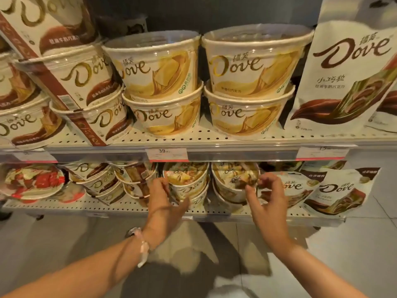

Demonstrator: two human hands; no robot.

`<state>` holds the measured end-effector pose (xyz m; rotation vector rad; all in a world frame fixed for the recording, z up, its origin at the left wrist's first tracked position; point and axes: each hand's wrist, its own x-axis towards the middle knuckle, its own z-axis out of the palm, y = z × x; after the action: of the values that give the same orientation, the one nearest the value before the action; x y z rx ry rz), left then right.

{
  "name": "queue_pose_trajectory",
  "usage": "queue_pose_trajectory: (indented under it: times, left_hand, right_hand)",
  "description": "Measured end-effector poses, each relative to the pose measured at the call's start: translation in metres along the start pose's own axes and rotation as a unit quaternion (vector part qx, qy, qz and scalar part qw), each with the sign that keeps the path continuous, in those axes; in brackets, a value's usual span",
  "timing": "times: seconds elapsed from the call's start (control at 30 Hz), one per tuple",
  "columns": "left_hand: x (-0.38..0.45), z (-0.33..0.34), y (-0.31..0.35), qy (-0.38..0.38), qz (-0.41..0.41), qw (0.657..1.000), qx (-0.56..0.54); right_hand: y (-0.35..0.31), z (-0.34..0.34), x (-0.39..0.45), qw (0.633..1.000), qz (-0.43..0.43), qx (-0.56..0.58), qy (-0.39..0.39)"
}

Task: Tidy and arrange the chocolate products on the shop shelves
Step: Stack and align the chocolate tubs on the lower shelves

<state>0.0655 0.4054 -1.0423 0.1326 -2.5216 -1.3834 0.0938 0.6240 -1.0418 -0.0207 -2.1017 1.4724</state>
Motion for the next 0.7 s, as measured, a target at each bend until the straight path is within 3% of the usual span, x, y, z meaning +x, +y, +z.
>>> queue_pose_trajectory:
  times: [0.1,0.23,0.37,0.47,0.53,0.57,0.63,0.7]
  left_hand:
    - [0.001,0.021,-0.028,-0.039,-0.154,0.986,-0.042]
    - [0.017,0.042,-0.055,-0.034,-0.218,0.974,-0.051]
    - [0.035,0.056,-0.067,-0.040,-0.197,0.967,-0.158]
    - [0.035,0.062,-0.075,-0.096,-0.088,0.952,-0.277]
    - [0.036,0.060,-0.078,-0.098,-0.023,0.970,-0.223]
    - [0.035,0.061,-0.077,-0.107,-0.054,0.973,-0.196]
    - [0.039,0.066,-0.077,-0.045,-0.107,0.992,-0.041]
    - [0.037,0.064,-0.074,-0.028,-0.111,0.993,0.005]
  right_hand:
    - [0.037,0.011,-0.012,0.988,0.146,-0.032,-0.027]
    - [0.070,0.029,-0.021,0.968,0.223,-0.102,-0.060]
    - [0.081,0.052,-0.024,0.948,0.279,-0.148,-0.044]
    - [0.082,0.068,-0.019,0.958,0.253,-0.137,0.014]
    - [0.084,0.075,-0.016,0.959,0.250,-0.129,0.027]
    - [0.086,0.077,-0.016,0.959,0.251,-0.129,0.028]
    - [0.090,0.081,-0.018,0.962,0.244,-0.119,0.031]
    - [0.094,0.081,-0.021,0.965,0.233,-0.116,0.032]
